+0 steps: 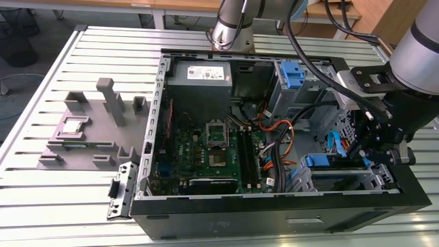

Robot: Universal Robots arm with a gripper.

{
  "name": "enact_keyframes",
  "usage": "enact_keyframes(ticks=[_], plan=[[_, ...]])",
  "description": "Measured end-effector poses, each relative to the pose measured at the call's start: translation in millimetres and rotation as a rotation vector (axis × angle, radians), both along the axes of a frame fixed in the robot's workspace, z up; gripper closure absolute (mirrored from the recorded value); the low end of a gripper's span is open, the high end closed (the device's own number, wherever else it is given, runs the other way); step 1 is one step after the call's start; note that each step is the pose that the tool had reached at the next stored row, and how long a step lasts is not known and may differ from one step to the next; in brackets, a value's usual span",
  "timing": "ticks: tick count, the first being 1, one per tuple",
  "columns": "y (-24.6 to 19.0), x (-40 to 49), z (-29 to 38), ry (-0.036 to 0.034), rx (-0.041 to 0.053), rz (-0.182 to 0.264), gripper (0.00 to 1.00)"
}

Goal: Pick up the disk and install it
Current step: 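Insert the second disk wire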

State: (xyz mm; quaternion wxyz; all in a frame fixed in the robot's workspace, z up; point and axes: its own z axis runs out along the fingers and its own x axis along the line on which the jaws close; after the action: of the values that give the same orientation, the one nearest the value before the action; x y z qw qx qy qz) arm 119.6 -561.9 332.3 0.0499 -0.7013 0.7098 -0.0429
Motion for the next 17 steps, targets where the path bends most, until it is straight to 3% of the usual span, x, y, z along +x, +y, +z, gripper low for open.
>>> enact_keyframes(ticks=[7, 17], plan=[[0.0, 0.2, 2.6, 0.0001, 0.0003, 0.000, 0.84], [-0.3, 0.3, 0.6, 0.0001, -0.0025, -0.001, 0.84]])
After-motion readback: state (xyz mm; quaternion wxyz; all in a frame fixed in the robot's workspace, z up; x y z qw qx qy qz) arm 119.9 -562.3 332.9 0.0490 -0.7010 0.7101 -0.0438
